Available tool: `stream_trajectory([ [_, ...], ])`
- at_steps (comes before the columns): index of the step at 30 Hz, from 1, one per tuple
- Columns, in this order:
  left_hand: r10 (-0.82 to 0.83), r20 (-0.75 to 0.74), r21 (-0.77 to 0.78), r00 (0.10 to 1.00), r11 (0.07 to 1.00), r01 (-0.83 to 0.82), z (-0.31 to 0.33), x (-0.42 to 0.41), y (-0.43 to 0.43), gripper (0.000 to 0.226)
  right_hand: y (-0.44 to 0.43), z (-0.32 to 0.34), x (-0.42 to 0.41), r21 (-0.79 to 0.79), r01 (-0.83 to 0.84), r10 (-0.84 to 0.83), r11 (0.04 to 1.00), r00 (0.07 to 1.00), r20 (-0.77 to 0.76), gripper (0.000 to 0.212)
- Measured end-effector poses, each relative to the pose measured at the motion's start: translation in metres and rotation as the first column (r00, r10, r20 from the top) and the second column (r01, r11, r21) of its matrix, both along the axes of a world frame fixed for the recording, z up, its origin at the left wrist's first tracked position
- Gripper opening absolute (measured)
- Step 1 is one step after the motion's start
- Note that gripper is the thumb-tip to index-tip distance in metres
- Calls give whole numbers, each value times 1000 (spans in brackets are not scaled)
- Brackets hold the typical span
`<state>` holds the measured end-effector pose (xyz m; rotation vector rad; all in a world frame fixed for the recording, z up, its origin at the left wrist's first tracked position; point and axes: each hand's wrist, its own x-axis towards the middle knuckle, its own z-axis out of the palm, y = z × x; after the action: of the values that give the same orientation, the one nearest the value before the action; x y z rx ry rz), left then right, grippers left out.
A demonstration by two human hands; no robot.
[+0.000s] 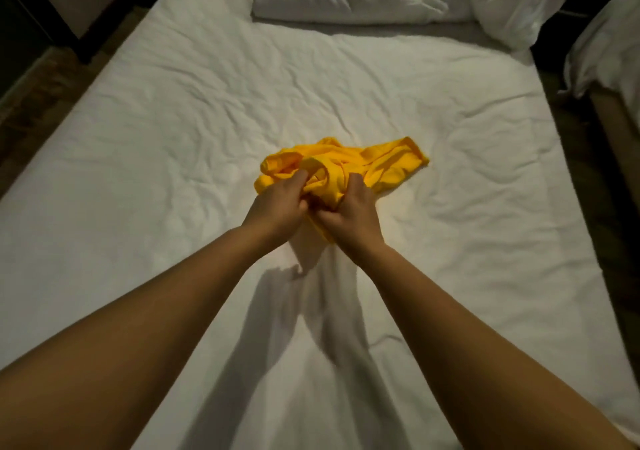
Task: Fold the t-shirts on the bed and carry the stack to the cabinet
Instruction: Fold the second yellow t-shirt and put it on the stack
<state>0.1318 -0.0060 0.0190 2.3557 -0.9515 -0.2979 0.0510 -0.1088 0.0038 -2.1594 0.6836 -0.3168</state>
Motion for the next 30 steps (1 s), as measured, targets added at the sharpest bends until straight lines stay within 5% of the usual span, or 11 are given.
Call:
stream_trajectory([
  [4,-6,5,-80,1000,997,7,29,-35,16,21,2,32,-45,127,6,-10,992,1000,26,31],
  [6,-13,7,-111,1000,994,13,47,-62,27,16,8,51,-72,70,-55,55,996,998,6,17],
  [15,-27,91,-324,995,944,56,143,-225,115,14,86,149,-229,-141,-57,80,988,984,161,12],
  [19,38,156,-447,987,894,36,182,-286,155,32,128,197,-291,-130,-8,40,991,969,245,20],
  [21,20,64,-509,998,861,15,200,-313,171,36,148,213,-316,-102,8,21,995,959,282,23],
  [24,-247,-197,-582,949,808,90,217,-344,193,20,171,228,-349,64,-19,-5,998,934,357,22],
  [27,-376,-322,-491,869,851,186,218,-358,206,58,183,235,-373,180,-108,42,978,939,340,24],
  [30,-378,-302,-475,875,856,206,217,-369,209,65,188,238,-382,128,-126,85,984,955,285,27],
])
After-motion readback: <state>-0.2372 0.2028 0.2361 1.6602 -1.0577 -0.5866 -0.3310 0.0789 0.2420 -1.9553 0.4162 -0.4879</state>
